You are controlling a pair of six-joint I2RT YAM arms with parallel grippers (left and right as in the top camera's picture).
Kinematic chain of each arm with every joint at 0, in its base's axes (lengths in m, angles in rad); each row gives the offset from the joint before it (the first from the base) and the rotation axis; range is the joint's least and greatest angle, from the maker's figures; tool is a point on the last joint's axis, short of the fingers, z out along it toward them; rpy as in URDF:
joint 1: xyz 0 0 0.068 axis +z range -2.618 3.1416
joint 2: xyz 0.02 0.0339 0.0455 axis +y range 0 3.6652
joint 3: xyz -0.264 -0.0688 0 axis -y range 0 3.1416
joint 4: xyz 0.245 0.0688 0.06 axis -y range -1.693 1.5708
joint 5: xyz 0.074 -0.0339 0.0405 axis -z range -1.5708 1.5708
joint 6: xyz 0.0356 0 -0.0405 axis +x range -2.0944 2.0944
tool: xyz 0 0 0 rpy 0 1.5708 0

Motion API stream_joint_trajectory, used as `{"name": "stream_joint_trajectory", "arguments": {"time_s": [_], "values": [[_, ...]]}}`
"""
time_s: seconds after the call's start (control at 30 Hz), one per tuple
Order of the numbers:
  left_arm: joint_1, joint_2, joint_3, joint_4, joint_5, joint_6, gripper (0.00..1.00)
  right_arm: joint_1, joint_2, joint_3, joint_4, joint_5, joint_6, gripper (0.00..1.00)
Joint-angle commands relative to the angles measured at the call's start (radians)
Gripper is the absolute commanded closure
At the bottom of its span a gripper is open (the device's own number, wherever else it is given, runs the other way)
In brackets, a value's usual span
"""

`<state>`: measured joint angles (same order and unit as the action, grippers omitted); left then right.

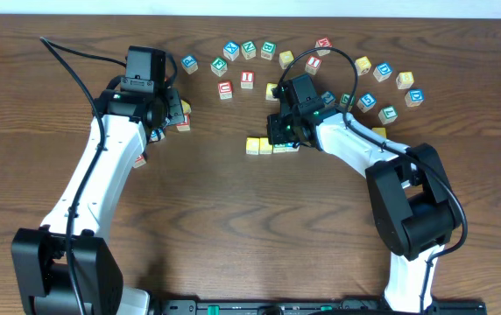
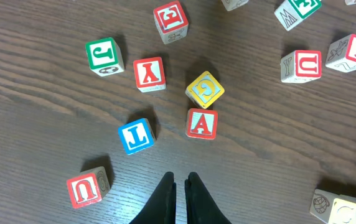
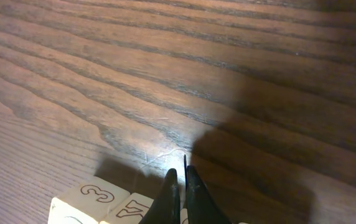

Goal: Spell out CORL

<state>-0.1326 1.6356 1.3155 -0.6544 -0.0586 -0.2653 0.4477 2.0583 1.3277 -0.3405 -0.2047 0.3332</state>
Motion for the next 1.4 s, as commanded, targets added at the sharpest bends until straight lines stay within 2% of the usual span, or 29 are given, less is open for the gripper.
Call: {"name": "stream_joint_trajectory", "arguments": {"time_s": [0.0,0.57,1.1,1.37], "values": [[0.002,0.010,-0.003,-0.004,-0.002,-0.010,0.92,0.006,0.001,0.014,-0.008,0.014,0.015,0.99],[0.002,0.010,-0.003,-0.004,-0.002,-0.010,0.92,-0.014,-0.003,0.041,0.026,0.011,0.034,0.99],[0.002,0.010,-0.003,-0.004,-0.002,-0.010,0.92,-0.076,-0.005,0.058,-0.143,0.046,0.037,0.99],[0.002,0.010,-0.003,-0.004,-0.002,-0.028,0.92,-0.064,-0.005,0.058,-0.158,0.045,0.037,0.99]]}}
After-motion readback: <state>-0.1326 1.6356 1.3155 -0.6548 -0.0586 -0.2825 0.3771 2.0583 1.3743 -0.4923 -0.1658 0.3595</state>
